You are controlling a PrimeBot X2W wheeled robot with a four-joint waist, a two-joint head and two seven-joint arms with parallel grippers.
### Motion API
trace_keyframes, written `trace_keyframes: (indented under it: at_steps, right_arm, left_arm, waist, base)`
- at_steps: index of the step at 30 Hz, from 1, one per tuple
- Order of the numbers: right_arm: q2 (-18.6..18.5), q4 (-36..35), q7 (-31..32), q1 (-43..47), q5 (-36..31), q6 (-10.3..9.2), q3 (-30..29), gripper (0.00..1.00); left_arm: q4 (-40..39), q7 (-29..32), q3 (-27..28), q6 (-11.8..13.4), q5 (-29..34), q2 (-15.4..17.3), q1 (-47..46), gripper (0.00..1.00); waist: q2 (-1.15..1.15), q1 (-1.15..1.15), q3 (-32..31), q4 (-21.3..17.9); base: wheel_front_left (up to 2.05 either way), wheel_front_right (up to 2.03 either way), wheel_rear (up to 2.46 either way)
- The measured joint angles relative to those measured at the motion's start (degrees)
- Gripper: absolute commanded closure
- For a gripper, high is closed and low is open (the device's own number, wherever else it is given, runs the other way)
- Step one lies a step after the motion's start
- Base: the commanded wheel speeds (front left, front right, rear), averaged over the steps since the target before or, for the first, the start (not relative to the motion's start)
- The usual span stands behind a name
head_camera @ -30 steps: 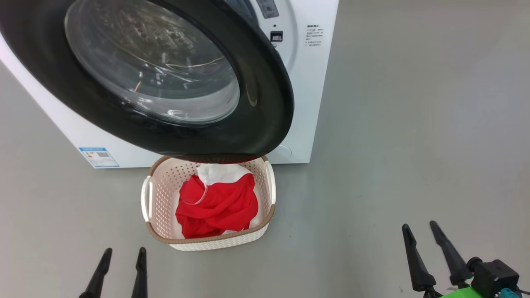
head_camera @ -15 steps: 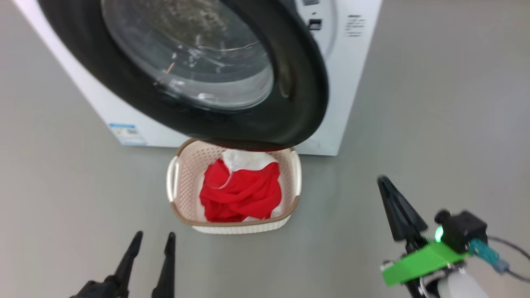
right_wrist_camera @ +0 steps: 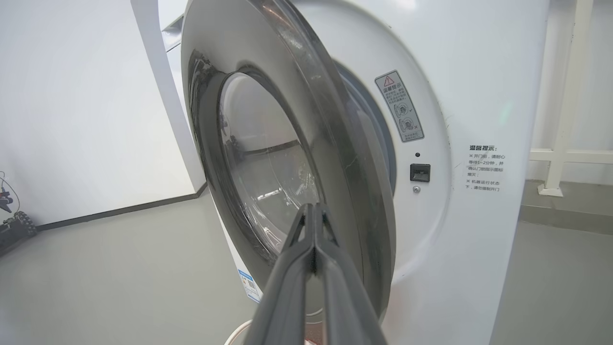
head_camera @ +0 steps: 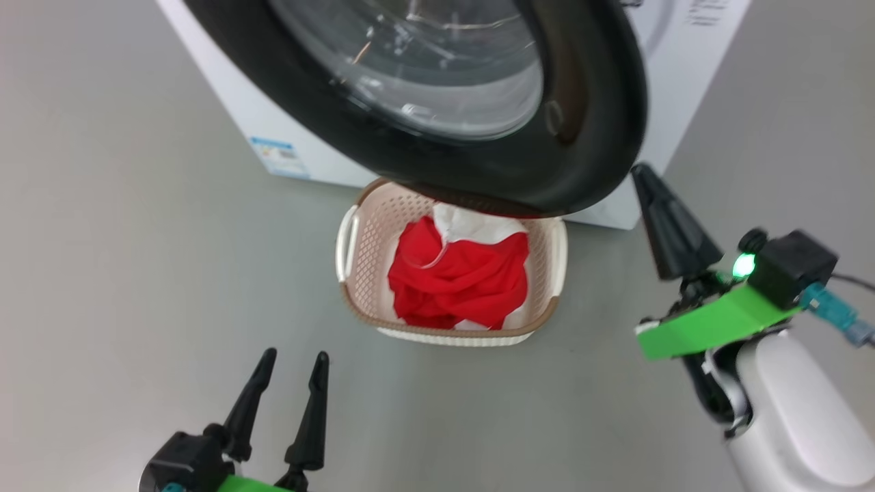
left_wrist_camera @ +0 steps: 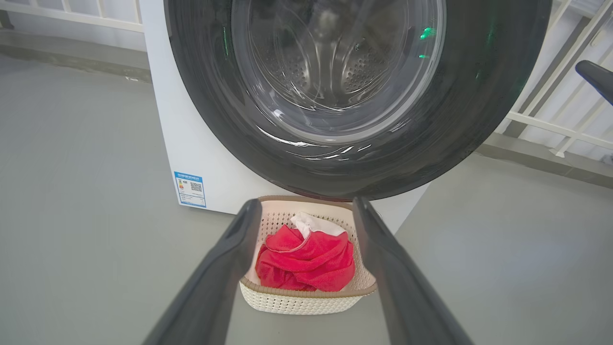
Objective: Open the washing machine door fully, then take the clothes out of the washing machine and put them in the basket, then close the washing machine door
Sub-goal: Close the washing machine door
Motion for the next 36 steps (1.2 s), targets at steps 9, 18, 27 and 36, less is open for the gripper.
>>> trace_keyframes:
  at_steps: [9,18,27,36]
  right_arm:
    - [-2.03,-0.16,0.00,-4.29,0.01,0.00,-2.94,1.00]
    - [-4.03,-1.19,-0.02,-8.66,0.00,0.07,-5.61,1.00]
    - [-6.88,-1.89,-0.07,-13.96,0.00,0.07,-9.55,1.00]
    - [-8.73,-1.90,-0.09,-21.54,0.00,0.07,-11.83,1.00]
  left_arm:
    - [-1.26,0.00,-2.46,0.83,-1.53,-0.02,-2.20,0.00]
    - [-2.94,0.00,-4.70,1.38,-3.07,-0.15,-4.79,0.00]
    - [-4.77,0.00,-7.66,2.77,-4.41,-0.31,-7.60,0.00]
    - [-5.91,0.00,-9.10,3.56,-5.83,-0.41,-10.99,0.00]
  waist:
    - [0.00,0.00,4.24,3.53]
    - [0.00,0.00,8.89,5.93]
    - [0.00,0.00,13.49,7.82]
    - [0.00,0.00,17.81,9.15]
  base:
    - [0.00,0.00,0.00]
    - [0.00,0.00,0.00]
    - [0.00,0.00,0.00]
    - [0.00,0.00,0.00]
